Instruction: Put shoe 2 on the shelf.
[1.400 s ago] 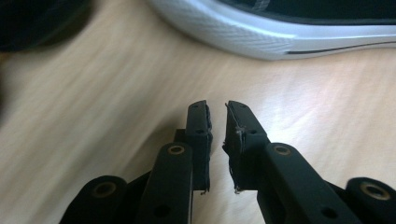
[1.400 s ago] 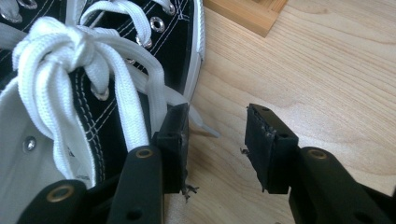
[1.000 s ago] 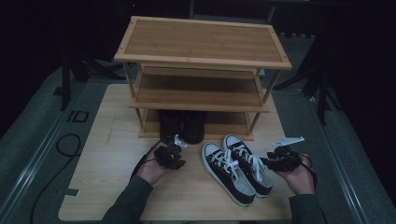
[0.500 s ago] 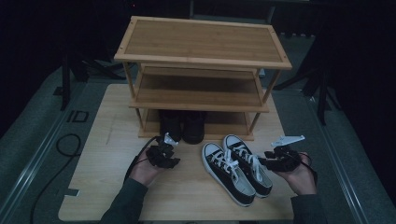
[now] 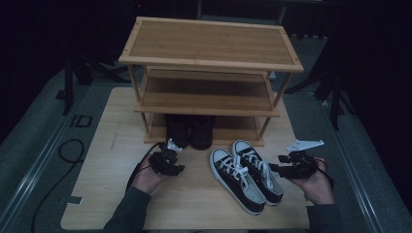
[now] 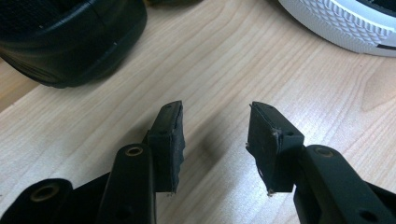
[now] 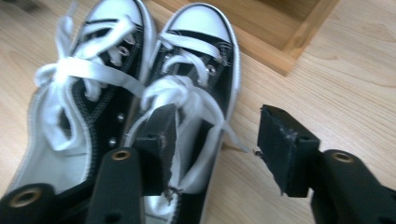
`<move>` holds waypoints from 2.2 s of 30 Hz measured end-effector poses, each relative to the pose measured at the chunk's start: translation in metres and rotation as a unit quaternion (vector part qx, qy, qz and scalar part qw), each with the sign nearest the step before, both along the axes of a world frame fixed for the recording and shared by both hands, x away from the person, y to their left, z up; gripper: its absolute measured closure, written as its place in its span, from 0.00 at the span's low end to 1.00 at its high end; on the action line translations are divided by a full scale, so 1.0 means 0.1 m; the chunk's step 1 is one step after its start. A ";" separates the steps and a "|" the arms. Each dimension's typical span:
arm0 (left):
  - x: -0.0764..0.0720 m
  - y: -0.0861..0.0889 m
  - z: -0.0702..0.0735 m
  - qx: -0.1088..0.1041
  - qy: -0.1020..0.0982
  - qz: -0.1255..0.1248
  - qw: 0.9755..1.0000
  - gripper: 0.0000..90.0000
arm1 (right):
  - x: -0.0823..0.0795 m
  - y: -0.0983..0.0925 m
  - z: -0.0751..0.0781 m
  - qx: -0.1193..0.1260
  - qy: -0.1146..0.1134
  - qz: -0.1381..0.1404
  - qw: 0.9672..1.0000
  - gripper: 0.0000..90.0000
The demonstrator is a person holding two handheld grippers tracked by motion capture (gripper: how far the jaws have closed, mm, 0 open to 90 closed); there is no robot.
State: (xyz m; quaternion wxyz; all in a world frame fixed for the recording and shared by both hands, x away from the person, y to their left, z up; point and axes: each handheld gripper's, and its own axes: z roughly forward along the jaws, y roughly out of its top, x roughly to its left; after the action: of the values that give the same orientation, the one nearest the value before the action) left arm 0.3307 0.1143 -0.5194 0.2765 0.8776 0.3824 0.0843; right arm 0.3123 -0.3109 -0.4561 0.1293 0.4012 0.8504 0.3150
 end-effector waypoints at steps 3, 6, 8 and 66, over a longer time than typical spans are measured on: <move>0.00 0.01 0.00 -0.003 0.001 0.001 1.000 0.62 | -0.02 0.03 0.02 0.007 0.009 0.010 1.000 0.47; -0.01 0.02 0.01 -0.007 0.001 0.003 1.000 0.62 | -0.04 0.06 0.04 0.007 0.014 0.015 1.000 0.46; -0.01 0.02 0.01 -0.010 0.001 0.006 1.000 0.62 | -0.05 0.09 0.05 0.005 0.016 0.016 1.000 0.46; -0.01 0.00 -0.02 -0.006 0.009 -0.001 1.000 0.62 | -0.30 0.31 -0.03 -0.006 0.029 0.086 0.996 0.52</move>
State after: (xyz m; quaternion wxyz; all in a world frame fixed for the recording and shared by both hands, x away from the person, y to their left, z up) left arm 0.3301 0.1143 -0.5213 0.2784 0.8769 0.3848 0.0736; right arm 0.2828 -0.2799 -0.4587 0.0790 0.3353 0.8868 0.3081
